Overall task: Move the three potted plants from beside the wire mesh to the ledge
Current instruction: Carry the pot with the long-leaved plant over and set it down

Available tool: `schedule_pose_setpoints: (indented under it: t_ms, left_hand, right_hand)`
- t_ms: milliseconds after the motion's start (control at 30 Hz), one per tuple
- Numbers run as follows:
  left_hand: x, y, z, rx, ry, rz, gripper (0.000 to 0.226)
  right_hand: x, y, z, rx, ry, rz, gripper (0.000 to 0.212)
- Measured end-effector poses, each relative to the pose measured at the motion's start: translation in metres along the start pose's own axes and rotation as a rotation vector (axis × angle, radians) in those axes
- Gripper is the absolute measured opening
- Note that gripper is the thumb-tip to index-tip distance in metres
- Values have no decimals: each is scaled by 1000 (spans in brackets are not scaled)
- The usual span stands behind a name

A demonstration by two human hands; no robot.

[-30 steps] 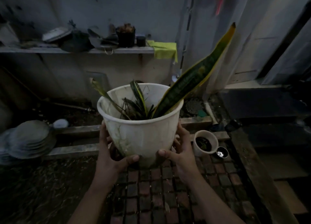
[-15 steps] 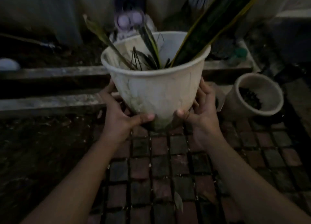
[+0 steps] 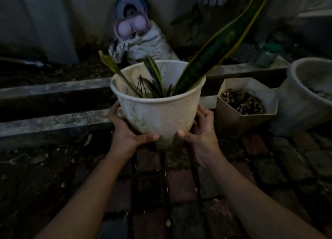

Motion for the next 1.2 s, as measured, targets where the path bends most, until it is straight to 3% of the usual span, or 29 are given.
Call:
schedule_pose_setpoints:
  t_ms: [133,333,467,700,967,1033,1100,1200]
  left_hand:
    - [17,-29,9,37,34,48,121]
    - [20,-45,12,134,20,-34,132]
    - [12,-62,11,155,13,-53,124]
    - [-12,-80,28,192,22,-85,123]
    - [-29,-80,30,205,-8,-115,131]
    - [-23,-74,17,188,-14,-79,135]
    - [-17,-66,1,189,1,-65,134]
    - [-13,-55,-13,267,36,-61,117]
  right_hand:
    - [20,26,-13,2,-12,21,80]
    - [20,50,-15,-22,11,70,87]
    - [11,69,-24,-87,1,81,97]
    - [-1,86,-52,-171,-5,141,93]
    - [-15,62,-54,-506,-204,200,99]
    - [-17,44,-48,-601,-178,26,89]
    - [-18,23,-37,-749,-140,-316,66]
    - [-18,-2,-11,-976,-282,-674,32]
Point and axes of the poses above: each hand's wrist, its own x-axis towards the middle knuckle, its own z-axis out of the palm, y = z × x, the point moved 1 cm from there along x, towards the middle knuckle, and after that the axes turned 15 degrees about x, right-handed, at the moved point
